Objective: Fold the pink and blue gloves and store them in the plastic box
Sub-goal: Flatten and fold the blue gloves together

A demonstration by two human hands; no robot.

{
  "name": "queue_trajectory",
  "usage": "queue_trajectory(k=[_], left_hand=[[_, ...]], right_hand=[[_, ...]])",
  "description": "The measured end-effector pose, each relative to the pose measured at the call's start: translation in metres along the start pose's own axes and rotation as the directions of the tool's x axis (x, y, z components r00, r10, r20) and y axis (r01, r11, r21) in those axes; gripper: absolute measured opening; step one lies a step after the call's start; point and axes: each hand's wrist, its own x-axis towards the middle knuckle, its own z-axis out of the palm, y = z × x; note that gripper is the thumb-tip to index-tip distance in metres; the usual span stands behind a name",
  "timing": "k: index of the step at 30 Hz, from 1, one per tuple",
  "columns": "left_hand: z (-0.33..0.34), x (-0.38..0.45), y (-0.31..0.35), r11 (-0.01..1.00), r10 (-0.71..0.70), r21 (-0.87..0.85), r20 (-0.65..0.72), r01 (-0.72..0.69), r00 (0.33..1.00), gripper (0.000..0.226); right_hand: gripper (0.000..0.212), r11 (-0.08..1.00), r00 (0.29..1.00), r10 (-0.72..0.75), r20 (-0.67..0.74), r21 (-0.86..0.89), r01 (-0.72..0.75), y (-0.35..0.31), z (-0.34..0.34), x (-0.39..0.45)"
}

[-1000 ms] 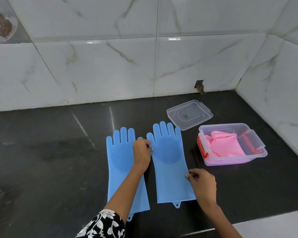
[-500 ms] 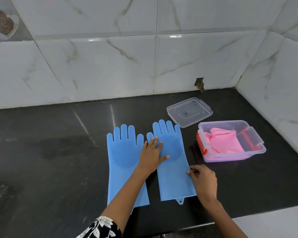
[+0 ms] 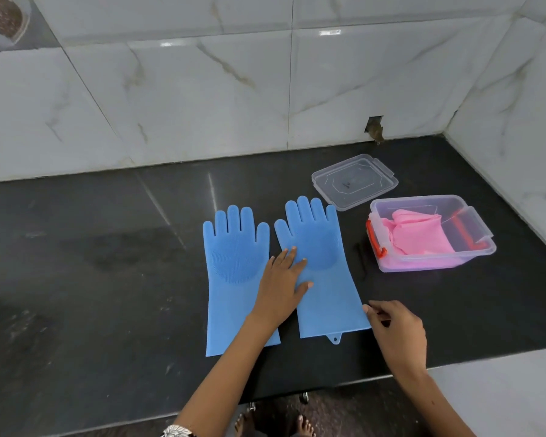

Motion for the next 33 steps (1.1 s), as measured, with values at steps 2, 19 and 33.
queue_trajectory(k=[2,19,33], left_hand=[[-0.005,0.003,0.005,0.998,-0.034,-0.062,-0.052,0.03,0.998,0.049],[0.007,0.102,0.091,0.944,-0.306,-0.142,-0.053,0.297,0.95,0.027],[-0.031,0.098,0.074,0.82,-0.439,-0.458,-0.12,0.342,0.891,0.014]], right_hand=[[0.02,1.0,1.0,0.014,0.008,-0.016,-0.014,0.0,-0.001,0.0],[0.012,0.991,0.98,0.134,0.148,-0.012,-0.134,-0.015,-0.002,0.007],[0.021,0.967,0.993,-0.014,0.121,0.253,-0.017,-0.046,-0.016,0.003]])
